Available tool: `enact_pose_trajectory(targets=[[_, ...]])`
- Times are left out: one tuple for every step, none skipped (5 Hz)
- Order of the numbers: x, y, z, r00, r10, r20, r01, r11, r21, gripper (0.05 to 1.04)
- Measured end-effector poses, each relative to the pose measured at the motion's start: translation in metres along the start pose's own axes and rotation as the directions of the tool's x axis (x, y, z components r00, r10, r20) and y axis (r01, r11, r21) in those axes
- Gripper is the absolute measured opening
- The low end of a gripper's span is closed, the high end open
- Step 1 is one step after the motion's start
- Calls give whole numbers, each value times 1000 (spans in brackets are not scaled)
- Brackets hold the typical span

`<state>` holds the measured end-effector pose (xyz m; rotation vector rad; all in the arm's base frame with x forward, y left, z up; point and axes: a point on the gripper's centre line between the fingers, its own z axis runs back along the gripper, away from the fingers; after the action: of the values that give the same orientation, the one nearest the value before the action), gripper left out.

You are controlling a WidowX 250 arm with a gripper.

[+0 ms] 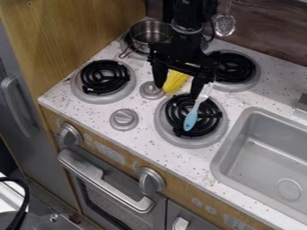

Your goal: Take the yellow object and put on the upper right burner

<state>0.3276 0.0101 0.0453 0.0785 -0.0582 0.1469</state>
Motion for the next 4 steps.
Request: enact_pose_trajectory(targets=[[-7,0,-12,999,-5,-42,5,1000,6,998],[13,-3,-13,1000,-24,-3,24,1000,0,998],[45,-2,-19,998,-53,39,52,999,7,998],[70,1,-36,997,-60,40,61,998,-12,998]])
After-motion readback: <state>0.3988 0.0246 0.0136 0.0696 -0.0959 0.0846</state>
